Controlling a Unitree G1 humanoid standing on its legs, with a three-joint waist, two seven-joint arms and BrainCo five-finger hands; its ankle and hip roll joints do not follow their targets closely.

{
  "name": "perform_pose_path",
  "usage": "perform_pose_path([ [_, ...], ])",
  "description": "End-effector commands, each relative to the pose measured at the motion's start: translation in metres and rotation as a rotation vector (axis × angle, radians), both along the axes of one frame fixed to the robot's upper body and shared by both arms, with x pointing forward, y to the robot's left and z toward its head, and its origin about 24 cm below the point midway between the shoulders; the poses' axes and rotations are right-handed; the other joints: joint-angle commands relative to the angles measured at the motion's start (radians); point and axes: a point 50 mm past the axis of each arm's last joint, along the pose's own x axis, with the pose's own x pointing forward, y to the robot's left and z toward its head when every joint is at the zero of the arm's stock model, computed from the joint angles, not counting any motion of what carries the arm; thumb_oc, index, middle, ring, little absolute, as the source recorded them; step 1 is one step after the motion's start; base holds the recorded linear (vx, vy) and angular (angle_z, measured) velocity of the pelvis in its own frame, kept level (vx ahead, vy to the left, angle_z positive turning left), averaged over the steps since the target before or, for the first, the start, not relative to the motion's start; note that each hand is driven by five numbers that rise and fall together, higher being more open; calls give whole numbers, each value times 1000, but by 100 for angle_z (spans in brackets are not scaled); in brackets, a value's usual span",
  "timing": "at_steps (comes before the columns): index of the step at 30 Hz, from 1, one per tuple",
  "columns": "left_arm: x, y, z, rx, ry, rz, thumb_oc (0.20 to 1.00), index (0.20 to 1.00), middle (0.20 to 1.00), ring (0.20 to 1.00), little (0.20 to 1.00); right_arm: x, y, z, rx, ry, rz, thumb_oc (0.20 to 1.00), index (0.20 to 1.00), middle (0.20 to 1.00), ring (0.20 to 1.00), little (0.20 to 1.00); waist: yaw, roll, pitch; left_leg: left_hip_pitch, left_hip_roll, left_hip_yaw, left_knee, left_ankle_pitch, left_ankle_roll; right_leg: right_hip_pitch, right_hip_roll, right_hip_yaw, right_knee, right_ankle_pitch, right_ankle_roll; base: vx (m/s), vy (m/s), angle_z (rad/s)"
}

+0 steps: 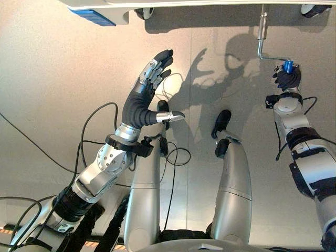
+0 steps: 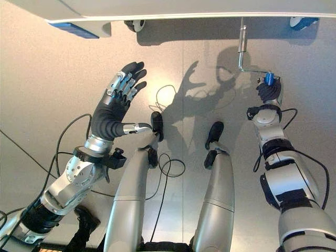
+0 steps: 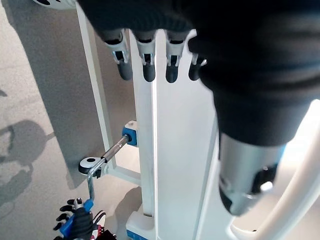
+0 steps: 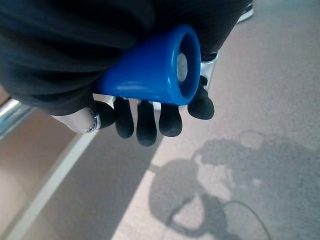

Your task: Raise the hospital bed

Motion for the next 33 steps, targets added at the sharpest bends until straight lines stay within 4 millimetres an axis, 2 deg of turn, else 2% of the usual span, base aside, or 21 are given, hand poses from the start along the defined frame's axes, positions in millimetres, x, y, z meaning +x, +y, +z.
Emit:
perform_pose_path([
  [1,-17,-9,18,-124,-89,-99,1000,1000,1000,1000,1000,-24,-61,24,-3,27,-212,200,200,200,200,200,-12,97,-24,5,49,-81,-19,-3,-53,1,27,1,-19,60,35,-36,-22,3],
  [3,-17,-11,15,-130,-73,-106,1000,1000,1000,1000,1000,-23,-59,15,-18,89,-204,200,200,200,200,200,-4,105,-24,26,47,-88,-8,-30,-59,17,26,7,8,27,40,11,-30,5],
  [4,-17,-11,19,-133,-87,-108,1000,1000,1000,1000,1000,-22,-57,19,-15,83,-201,200,200,200,200,200,0,109,-24,-3,49,-84,-19,0,-53,-11,24,-4,-1,53,32,6,-25,11],
  [6,-16,-11,19,-137,-81,-112,1000,1000,1000,1000,1000,-21,-56,16,-19,110,-195,200,200,200,200,200,5,115,-24,-9,46,-87,-17,1,-54,-18,23,-7,7,50,31,10,-25,10],
  [7,-16,-12,16,-144,-64,-117,1000,1000,1000,1000,1000,-19,-52,7,-6,135,-180,200,200,200,200,200,8,118,-24,15,45,-93,-6,-27,-60,2,23,2,25,22,39,10,-17,7],
  [8,-16,-12,19,-143,-80,-116,1000,1000,1000,1000,1000,-18,-51,12,-5,119,-177,200,200,200,200,200,9,118,-24,-12,46,-89,-16,2,-54,-22,22,-7,12,49,31,50,-17,4],
  [9,-16,-12,17,-149,-70,-117,1000,1000,1000,1000,1000,-18,-51,8,1,134,-176,200,200,200,200,200,9,119,-24,6,43,-94,-8,-19,-59,-7,24,1,24,26,37,-41,-1,4],
  [11,-15,-15,19,-160,-70,-126,1000,1000,1000,1000,1000,-12,-40,8,8,144,-149,200,200,200,200,200,19,128,-24,-23,42,-94,-11,3,-52,-36,21,-7,30,41,28,0,0,0],
  [12,-15,-15,16,-161,-53,-127,1000,1000,1000,1000,1000,-13,-41,2,7,160,-152,200,200,200,200,200,17,127,-24,4,40,-98,0,-27,-58,-12,21,2,44,13,37,0,0,0],
  [13,-15,-15,19,-160,-70,-126,1000,1000,1000,1000,1000,-12,-40,8,8,144,-149,200,200,200,200,200,18,128,-24,-23,42,-94,-10,3,-52,-36,21,-7,30,41,28,0,0,0],
  [18,-13,-18,17,-178,-43,-129,1000,1000,1000,1000,1000,-2,-15,-11,18,200,-84,200,200,200,200,200,27,142,-24,-8,33,-102,9,-28,-54,-25,15,0,62,7,36,8,9,3],
  [19,-13,-18,20,-177,-59,-128,1000,1000,1000,1000,1000,0,-14,-5,18,184,-81,200,200,200,200,200,28,143,-24,-35,35,-99,-2,2,-47,-50,14,-9,48,35,28,57,7,6],
  [22,-13,-18,19,-183,-52,-128,1000,1000,1000,1000,1000,4,-2,-14,5,211,-44,200,200,200,200,200,28,143,-24,-16,31,-101,9,-22,-51,-35,15,-2,62,15,34,-3,14,2],
  [24,-11,-19,22,-186,-61,-127,1000,1000,1000,1000,1000,10,15,-16,-1,222,6,200,200,200,200,200,30,144,-24,-43,31,-98,4,0,-45,-58,13,-8,52,37,27,-27,12,0],
  [25,-11,-20,18,-191,-41,-128,1000,1000,1000,1000,1000,10,20,-23,-2,243,19,200,200,200,200,200,29,145,-24,-17,29,-100,17,-31,-51,-34,12,3,68,8,35,4,32,1],
  [26,-11,-20,22,-193,-54,-128,1000,1000,1000,1000,1000,13,26,-20,-5,233,35,200,200,200,200,200,31,148,-24,-46,30,-97,8,-1,-44,-61,12,-6,56,36,26,59,22,2],
  [27,-10,-20,18,-196,-36,-125,1000,1000,1000,1000,1000,13,31,-27,-5,252,50,200,200,200,200,200,30,147,-24,-20,28,-99,20,-32,-50,-38,12,3,72,6,34,-51,35,0],
  [28,-10,-20,21,-199,-50,-121,1000,1000,1000,1000,1000,17,40,-23,-9,238,77,200,200,200,200,200,31,148,-24,-49,29,-97,11,-3,-44,-65,12,-5,58,35,26,0,0,0],
  [31,-9,-19,21,-202,-46,-111,1000,1000,1000,1000,1000,22,61,-28,-8,242,134,200,200,200,200,200,30,145,-24,-57,28,-97,17,-3,-44,-68,11,-6,60,34,27,2,12,1],
  [32,-9,-19,17,-203,-27,-106,1000,1000,1000,1000,1000,22,68,-34,-12,259,157,200,200,200,200,200,30,144,-24,-33,25,-101,31,-33,-49,-46,10,4,75,5,35,3,20,4],
  [33,-8,-18,21,-202,-41,-102,1000,1000,1000,1000,1000,25,76,-30,-21,247,178,200,200,200,200,200,31,144,-24,-63,26,-99,21,-2,-43,-72,11,-5,61,34,27,55,4,6],
])
